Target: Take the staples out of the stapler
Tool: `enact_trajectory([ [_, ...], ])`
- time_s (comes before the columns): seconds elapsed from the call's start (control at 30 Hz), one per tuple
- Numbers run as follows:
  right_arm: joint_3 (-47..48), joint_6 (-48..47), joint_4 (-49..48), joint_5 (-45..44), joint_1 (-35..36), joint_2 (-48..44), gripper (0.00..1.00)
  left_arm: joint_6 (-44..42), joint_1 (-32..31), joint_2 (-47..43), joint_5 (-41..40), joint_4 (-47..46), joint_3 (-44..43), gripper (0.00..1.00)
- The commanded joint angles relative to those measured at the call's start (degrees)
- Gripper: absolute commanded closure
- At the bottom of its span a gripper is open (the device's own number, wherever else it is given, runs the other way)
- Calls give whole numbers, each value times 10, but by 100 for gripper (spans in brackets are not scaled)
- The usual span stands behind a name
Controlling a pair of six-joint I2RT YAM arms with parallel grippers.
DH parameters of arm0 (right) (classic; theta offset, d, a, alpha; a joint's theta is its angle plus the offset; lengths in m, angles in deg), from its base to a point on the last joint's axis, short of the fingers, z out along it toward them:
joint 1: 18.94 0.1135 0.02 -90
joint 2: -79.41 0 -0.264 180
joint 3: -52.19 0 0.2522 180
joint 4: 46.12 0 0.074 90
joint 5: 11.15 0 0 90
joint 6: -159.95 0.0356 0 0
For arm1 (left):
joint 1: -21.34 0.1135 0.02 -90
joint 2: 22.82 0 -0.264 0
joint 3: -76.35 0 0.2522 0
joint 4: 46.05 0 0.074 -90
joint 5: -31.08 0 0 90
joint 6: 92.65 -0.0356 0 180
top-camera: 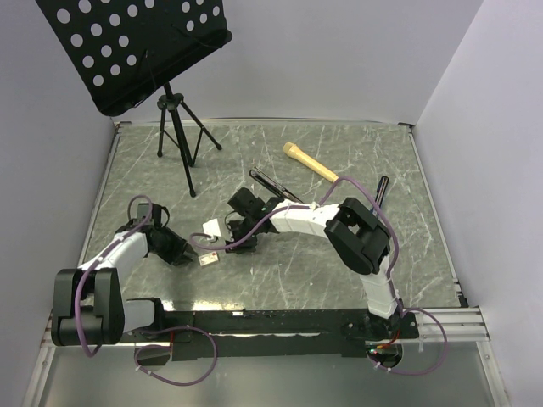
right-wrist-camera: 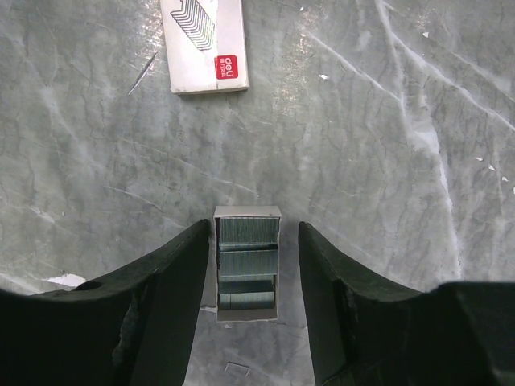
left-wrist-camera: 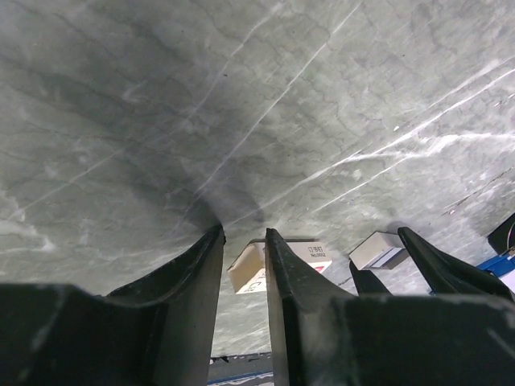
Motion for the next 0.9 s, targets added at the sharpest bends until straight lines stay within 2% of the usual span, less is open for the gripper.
enact_trajectory([
  [0.0,-10,-16,25,-5,-8,-8,45,15,-5,9,2,-24,8,67],
  [0.3,-22,-16,19,-11,-9,-8,51,18,-38,30,28,-47,4,68],
  [0.4,-25,-11,17,-7,-9,-12,58,18,-41,34,40,-50,1,69],
  [0.63,-40,6,-4,-4,10,-27,61,2,-41,24,-19,-5,-37,67],
  [0.87,-48,33,-29,2,24,-26,64,2,-41,15,-20,-1,-37,68],
])
